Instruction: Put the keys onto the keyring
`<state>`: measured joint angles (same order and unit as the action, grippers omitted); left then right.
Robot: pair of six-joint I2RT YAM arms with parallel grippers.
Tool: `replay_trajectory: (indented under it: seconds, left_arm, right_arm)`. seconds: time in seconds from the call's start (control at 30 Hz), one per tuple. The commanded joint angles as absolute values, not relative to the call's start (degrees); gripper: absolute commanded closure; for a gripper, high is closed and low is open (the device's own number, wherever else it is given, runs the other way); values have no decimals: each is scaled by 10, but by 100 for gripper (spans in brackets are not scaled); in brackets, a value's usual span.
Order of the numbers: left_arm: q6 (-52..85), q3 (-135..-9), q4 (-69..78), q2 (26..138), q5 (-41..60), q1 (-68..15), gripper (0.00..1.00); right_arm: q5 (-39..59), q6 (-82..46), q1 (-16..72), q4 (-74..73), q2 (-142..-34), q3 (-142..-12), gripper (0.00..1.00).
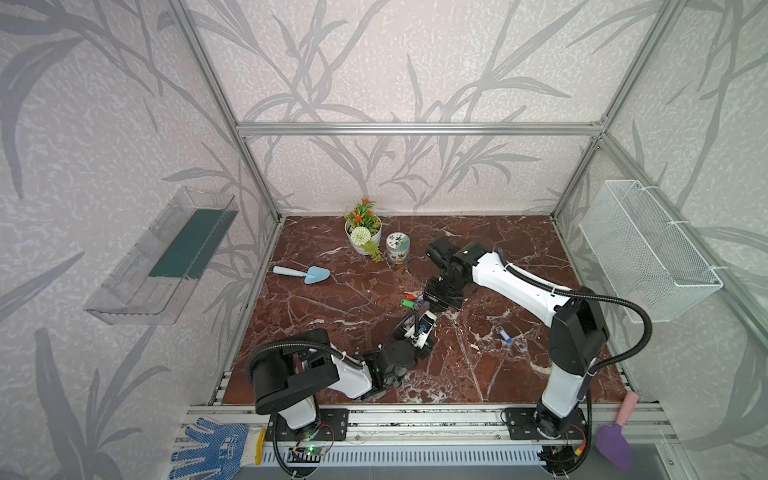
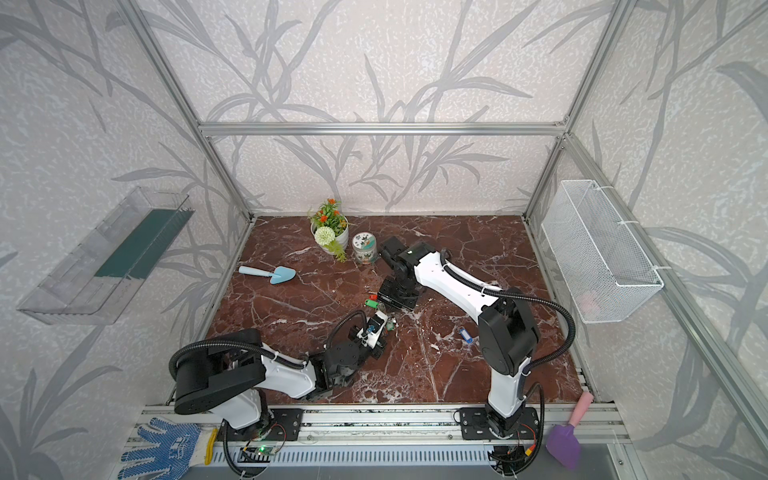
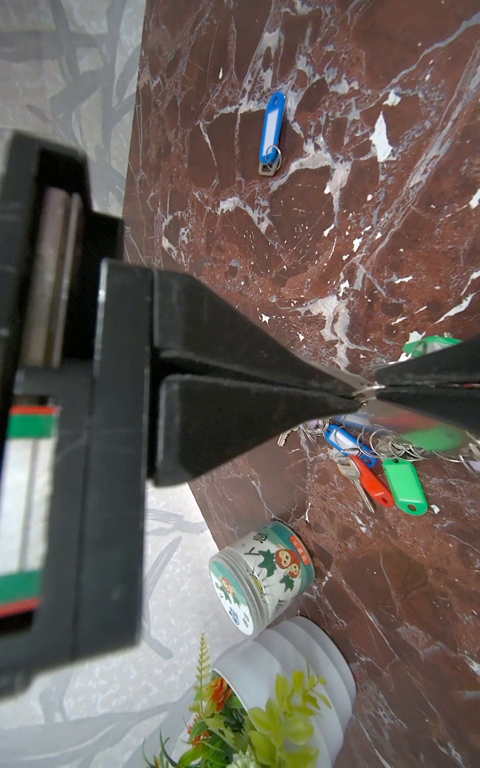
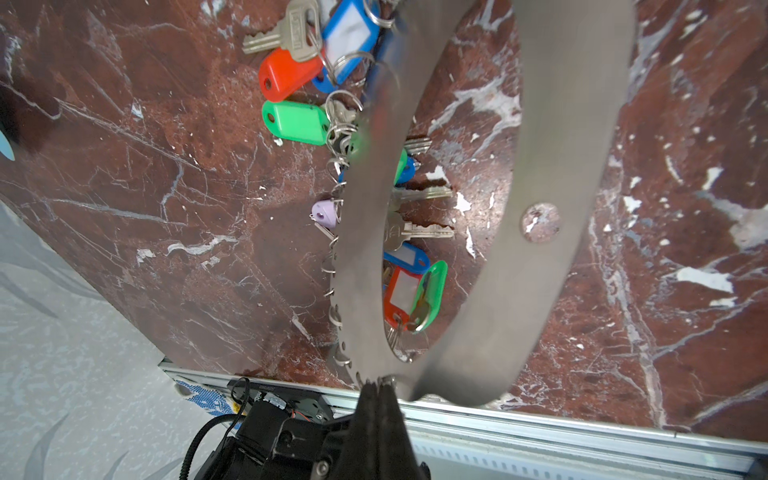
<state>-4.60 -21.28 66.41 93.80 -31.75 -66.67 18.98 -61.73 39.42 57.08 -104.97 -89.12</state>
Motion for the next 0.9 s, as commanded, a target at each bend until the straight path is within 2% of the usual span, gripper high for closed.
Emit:
replay_trajectory:
  seconds: [0.0, 0.27, 0.33, 0.43, 0.57, 0.67, 0.8, 0.87]
  left_arm:
    - [-39, -218, 668, 952, -345, -667, 100]
    - [-21, -215, 611, 897, -287, -668, 100]
    - [-19, -214, 598, 886, -274, -667, 100]
    - [-17, -207, 604, 881, -271, -665, 100]
    - [-9, -209, 561, 854, -258, -665, 100]
    - [2, -209, 530, 828, -255, -663, 100]
    - [19, -215, 461, 772, -244, -662, 100]
    - [34, -227, 398, 735, -238, -658, 100]
  right_arm:
    - [193, -621, 391, 579, -1025, -889, 100]
    - [187, -611, 392, 568, -1022, -886, 100]
    - [197, -603, 392, 550, -1019, -880, 96]
    - [193, -592, 393, 534, -1011, -872, 86]
    - [170, -568, 395, 532, -994, -869, 66]
    - [147, -538, 395, 526, -981, -864, 55]
    - [111, -476, 389, 482, -930, -839, 37]
    - [108, -431, 376, 445, -905, -815, 31]
